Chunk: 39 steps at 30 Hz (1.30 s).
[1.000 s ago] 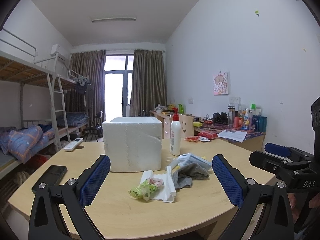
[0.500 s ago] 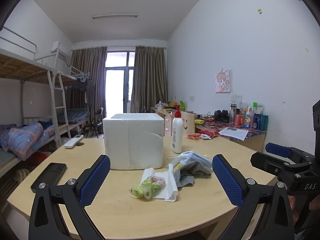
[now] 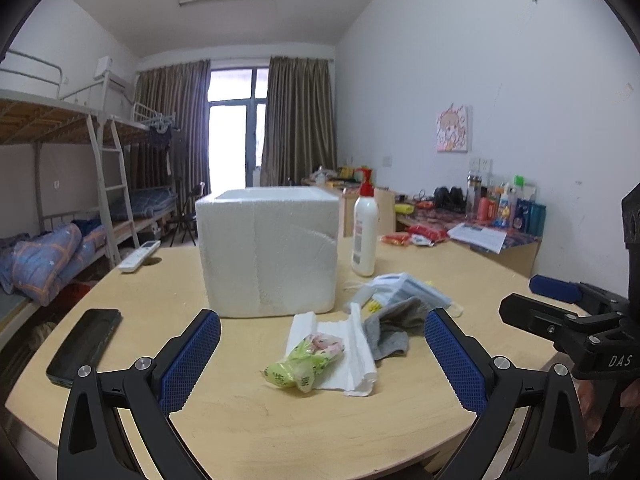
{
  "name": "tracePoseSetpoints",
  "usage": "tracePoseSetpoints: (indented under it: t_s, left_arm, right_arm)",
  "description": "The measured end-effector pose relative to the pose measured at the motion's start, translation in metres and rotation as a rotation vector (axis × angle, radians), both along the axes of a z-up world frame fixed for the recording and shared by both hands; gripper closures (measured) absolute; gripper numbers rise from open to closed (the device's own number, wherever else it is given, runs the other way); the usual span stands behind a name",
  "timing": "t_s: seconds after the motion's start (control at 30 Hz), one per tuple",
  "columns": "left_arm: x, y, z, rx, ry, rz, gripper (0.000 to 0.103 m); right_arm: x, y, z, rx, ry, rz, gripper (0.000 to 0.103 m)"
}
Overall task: Organize soft objects
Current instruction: 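Reach the left tool to the green snack bag while the right tool reaches the grey sock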
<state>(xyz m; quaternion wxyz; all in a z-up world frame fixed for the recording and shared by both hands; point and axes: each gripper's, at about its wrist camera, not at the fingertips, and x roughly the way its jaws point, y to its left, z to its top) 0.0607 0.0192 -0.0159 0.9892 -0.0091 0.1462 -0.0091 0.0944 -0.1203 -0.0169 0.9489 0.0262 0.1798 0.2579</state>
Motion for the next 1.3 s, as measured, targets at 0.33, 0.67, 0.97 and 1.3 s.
tracePoseSetpoints:
  t_s: [0.33, 0.67, 0.97, 1.3]
  left_arm:
    - [0.042, 0.013, -0.024, 0.001, 0.172, -0.012, 0.001]
    - [0.08, 0.024, -0.046, 0.0, 0.32, -0.031, 0.001]
    - [0.096, 0.021, -0.055, 0.022, 0.39, -0.085, 0.012]
    - [0.109, 0.016, -0.067, 0.022, 0.463, -0.137, 0.033]
  right_arm:
    - [0.034, 0.021, -0.018, -0.052, 0.098, 0.041, 0.001]
    - [0.064, 0.034, -0.037, -0.1, 0.205, 0.052, 0.001]
    - [0.076, 0.036, -0.042, -0.124, 0.228, 0.06, 0.001]
    - [0.092, 0.03, -0.046, -0.12, 0.261, 0.052, 0.001]
